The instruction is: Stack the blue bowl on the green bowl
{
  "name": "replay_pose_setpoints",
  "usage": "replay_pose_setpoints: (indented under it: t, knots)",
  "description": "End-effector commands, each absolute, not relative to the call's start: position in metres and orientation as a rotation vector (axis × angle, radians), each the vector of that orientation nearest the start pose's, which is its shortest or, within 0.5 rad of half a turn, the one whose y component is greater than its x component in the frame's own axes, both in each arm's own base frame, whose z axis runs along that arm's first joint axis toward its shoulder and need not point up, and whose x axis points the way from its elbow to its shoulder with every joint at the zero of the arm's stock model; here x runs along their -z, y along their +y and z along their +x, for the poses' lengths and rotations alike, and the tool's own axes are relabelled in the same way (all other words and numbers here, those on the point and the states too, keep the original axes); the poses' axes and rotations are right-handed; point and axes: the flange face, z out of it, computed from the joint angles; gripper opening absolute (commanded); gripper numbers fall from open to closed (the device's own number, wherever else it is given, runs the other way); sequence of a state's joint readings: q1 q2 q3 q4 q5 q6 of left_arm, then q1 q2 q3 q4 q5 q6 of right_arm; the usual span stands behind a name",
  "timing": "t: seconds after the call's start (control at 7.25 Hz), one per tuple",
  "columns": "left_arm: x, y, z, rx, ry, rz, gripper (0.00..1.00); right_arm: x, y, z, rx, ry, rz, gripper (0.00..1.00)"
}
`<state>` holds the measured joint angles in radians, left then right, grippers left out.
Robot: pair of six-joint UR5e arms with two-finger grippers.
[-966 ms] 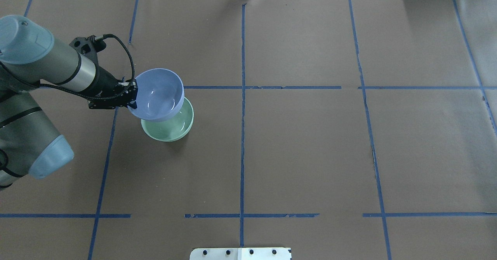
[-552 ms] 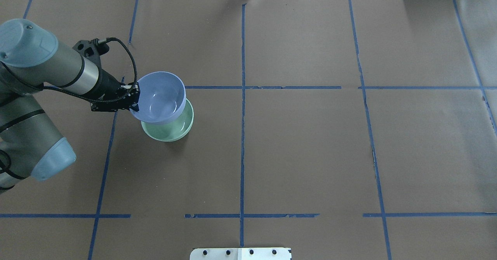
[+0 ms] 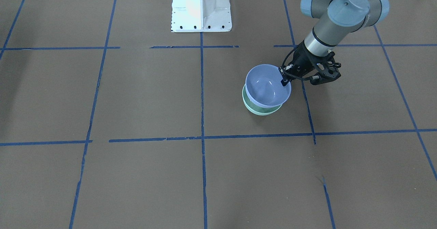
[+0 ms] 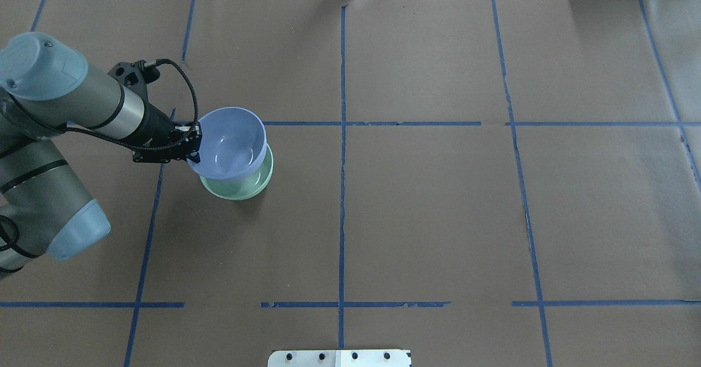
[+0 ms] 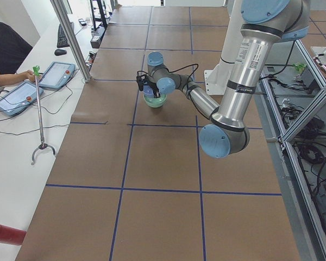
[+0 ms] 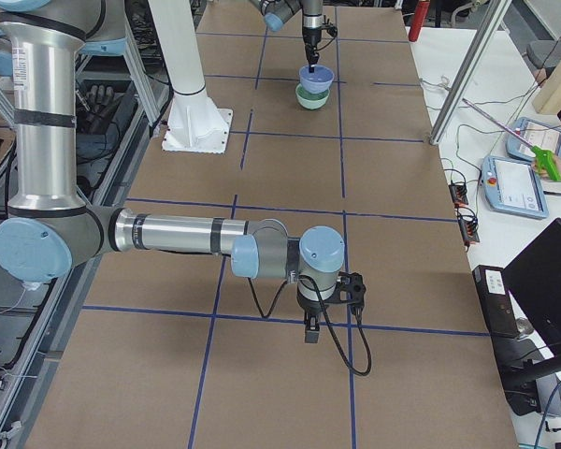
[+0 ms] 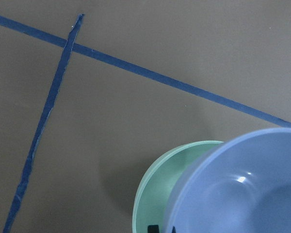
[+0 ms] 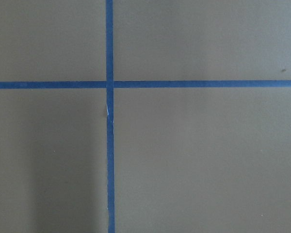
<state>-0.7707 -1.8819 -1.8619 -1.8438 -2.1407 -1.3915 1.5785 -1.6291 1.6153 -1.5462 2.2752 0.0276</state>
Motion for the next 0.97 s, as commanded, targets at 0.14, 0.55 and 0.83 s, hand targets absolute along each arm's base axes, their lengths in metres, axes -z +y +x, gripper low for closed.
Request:
replay_pose_setpoints:
  t: [0.14, 0.55, 0.83]
  knots:
    - [-0.327, -0.461, 0.366, 0.269, 0.991, -0.076, 1.0, -0.667, -0.467, 0.072, -0.03, -0.704, 0.003, 1.0]
    - [-0.321, -0.458, 0.361, 0.264, 1.003, -0.067, 1.0, -0.667, -0.467, 0.072, -0.031, -0.704, 0.002, 1.0]
    - [-0.294, -0.46, 0.335, 0.272, 1.045, -0.018, 1.0, -0.667, -0.467, 0.072, -0.031, -0.706, 0.002, 1.0]
